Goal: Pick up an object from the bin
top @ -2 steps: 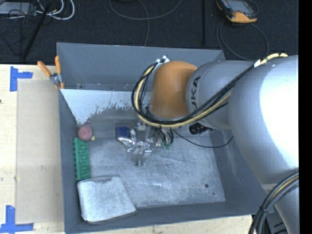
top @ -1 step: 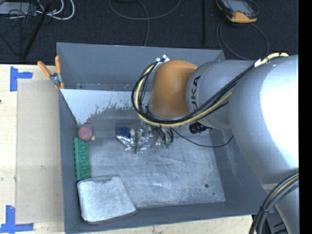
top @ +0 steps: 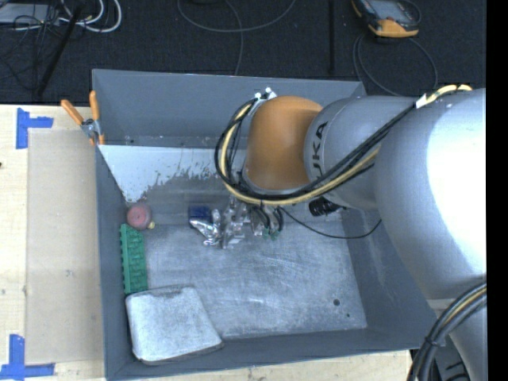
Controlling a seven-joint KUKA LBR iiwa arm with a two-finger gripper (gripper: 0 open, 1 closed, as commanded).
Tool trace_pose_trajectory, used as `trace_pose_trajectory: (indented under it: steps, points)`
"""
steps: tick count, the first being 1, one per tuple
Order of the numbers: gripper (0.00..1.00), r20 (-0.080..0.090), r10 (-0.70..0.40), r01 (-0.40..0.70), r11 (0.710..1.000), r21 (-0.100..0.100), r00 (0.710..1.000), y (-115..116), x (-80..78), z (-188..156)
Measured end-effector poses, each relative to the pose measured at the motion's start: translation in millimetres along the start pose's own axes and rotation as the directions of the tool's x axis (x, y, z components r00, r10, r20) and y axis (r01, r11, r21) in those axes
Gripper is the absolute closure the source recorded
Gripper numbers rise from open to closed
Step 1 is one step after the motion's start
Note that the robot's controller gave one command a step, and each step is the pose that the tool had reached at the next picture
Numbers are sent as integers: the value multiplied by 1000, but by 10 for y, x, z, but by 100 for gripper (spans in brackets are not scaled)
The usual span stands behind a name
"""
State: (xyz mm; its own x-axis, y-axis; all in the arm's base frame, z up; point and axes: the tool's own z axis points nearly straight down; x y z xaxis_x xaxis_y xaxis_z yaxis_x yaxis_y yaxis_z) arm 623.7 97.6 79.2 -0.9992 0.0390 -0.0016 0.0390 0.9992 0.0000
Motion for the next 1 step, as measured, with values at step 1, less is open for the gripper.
trace_pose_trajectory:
  steps: [1]
  points:
    - [100, 2, -2, 2, 1000, 0, 1000, 2, -13, -311]
